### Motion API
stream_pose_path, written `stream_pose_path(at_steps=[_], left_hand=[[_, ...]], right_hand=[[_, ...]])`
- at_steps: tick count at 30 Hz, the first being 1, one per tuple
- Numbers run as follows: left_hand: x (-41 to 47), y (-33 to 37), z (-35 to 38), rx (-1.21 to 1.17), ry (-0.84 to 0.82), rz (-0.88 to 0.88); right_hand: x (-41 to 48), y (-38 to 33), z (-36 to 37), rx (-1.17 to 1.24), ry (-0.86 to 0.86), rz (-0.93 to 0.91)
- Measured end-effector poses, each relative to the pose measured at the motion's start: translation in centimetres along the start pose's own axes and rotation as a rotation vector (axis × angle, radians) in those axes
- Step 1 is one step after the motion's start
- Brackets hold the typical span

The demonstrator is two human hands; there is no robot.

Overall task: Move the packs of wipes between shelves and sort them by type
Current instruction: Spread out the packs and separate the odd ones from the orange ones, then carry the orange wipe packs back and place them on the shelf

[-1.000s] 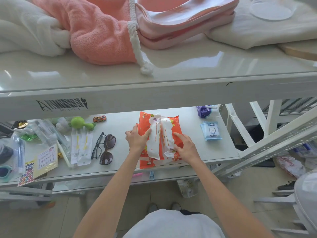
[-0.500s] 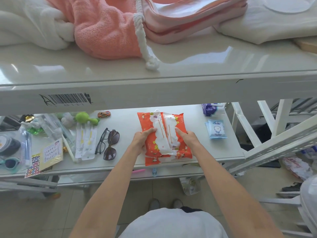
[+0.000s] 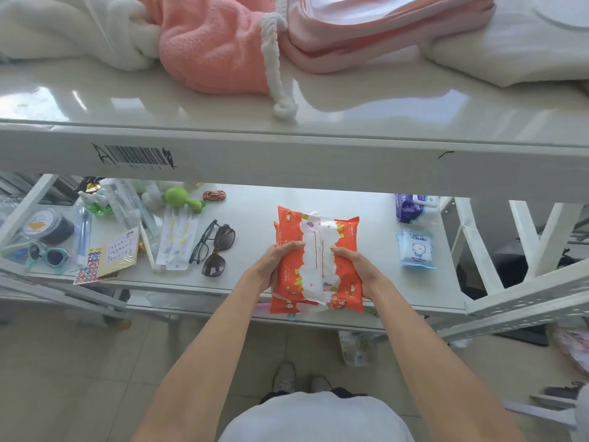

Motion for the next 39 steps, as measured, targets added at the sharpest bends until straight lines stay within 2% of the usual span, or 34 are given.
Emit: stream_pose_path(at_steps=[5, 12, 18, 25, 31, 39], left_hand=[[-0.7, -2.1, 1.3, -0.105, 0.021, -0.022], [-2.9, -3.5, 3.1, -0.190, 0.079, 0.062], [-7.3, -5.4, 2.4, -0.250, 0.205, 0.145], [-17.9, -10.6, -1.4, -0.423, 0.475, 0.295], [-27.8, -18.2, -4.5, -0.634, 0.736, 0.398], [-38.1, -29.1, -10.1, -0.840, 0.916, 0.510]], right_hand=[[-1.1, 0.3, -1.3, -0.020, -0.062, -0.006], [-1.6, 0.8, -2.5, -0.051, -0.126, -0.019], [-1.2, 1.5, 0.3, -0.086, -0.273, 0.007], [0.8, 4.5, 11.2, -0.245, -0.480, 0.114], [1.2, 10.7, 22.6, -0.464, -0.633, 0.268], [1.8, 19.9, 37.4, -0.665, -0.862, 0.480]])
Point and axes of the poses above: each hand's wrist, its own x-axis towards the middle knuckle, its own z-axis out of the palm, y = z × x, the point moved 1 cm from there along x, towards the middle knuckle, and after that the axes turned 6 degrees about -y, right-handed, at the moved point
